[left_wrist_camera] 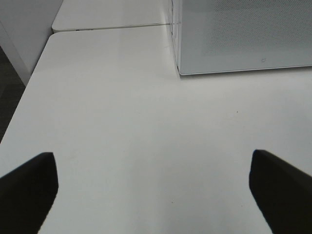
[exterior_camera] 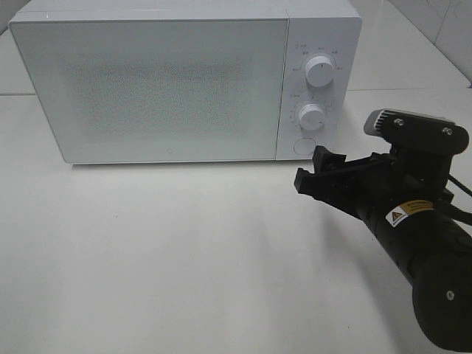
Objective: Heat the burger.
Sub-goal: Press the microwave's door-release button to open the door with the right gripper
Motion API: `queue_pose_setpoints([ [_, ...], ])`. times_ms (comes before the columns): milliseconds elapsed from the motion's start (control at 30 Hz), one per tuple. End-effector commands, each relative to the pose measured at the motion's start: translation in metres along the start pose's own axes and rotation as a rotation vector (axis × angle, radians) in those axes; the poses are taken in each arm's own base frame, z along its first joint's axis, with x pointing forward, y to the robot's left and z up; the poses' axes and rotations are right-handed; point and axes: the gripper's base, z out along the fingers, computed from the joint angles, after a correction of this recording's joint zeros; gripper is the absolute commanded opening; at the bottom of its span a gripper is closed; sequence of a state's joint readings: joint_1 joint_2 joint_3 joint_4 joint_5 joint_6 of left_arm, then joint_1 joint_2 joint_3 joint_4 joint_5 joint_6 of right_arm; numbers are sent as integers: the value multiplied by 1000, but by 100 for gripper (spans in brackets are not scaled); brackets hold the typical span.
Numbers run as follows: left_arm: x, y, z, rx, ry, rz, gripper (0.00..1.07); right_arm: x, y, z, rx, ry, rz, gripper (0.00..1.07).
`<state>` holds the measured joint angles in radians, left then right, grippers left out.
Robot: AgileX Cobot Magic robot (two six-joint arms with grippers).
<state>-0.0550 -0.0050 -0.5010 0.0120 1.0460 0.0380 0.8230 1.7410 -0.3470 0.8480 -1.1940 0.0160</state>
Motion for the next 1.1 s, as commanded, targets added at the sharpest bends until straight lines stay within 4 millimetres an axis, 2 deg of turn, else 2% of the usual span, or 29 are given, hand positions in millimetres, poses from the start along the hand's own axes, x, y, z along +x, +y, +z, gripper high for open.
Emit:
queue_pose_setpoints([
  [33, 1, 0, -2, -3, -26, -3, 100, -1, 1, 1, 2, 5, 108, 68],
  [100, 1, 0, -2, -3, -26, -3, 100, 1, 1, 1, 8, 22, 313, 57],
  [133, 1, 0, -2, -3, -26, -3, 100, 1, 1, 1, 8, 22, 313, 57],
  [200, 1, 0, -2, -3, -26, -3, 100, 1, 1, 1, 10, 21, 481, 46],
  [233, 1, 0, -2, -3, -26, -3, 100, 1, 1, 1, 10, 21, 481, 46],
  [267, 1, 0, -2, -3, -26, -3, 100, 1, 1, 1, 11, 21, 579, 37],
  [300, 1, 0, -2, -3, -26, -3, 100, 1, 1, 1, 11, 21, 631, 32],
  [333, 1, 0, -2, -3, -26, -3, 100, 1, 1, 1, 11, 21, 631, 32],
  [367, 1, 0, -2, -3, -26, -3, 100, 1, 1, 1, 12, 20, 721, 24],
  [400, 1, 0, -2, -3, -26, -3, 100, 1, 1, 1, 13, 20, 768, 20],
  [533, 1, 0, -2, -3, -26, -3, 100, 1, 1, 1, 14, 19, 887, 12],
  [567, 1, 0, -2, -3, -26, -3, 100, 1, 1, 1, 15, 19, 979, 8],
  [733, 1, 0, -2, -3, -26, -3, 100, 1, 1, 1, 17, 18, 1140, 0],
  [833, 1, 0, -2, -3, -26, -3, 100, 1, 1, 1, 20, 21, 1194, 0],
  [1100, 1, 0, -2, -3, -26, -3, 100, 6, 1, 1, 50, 63, 1219, 0],
])
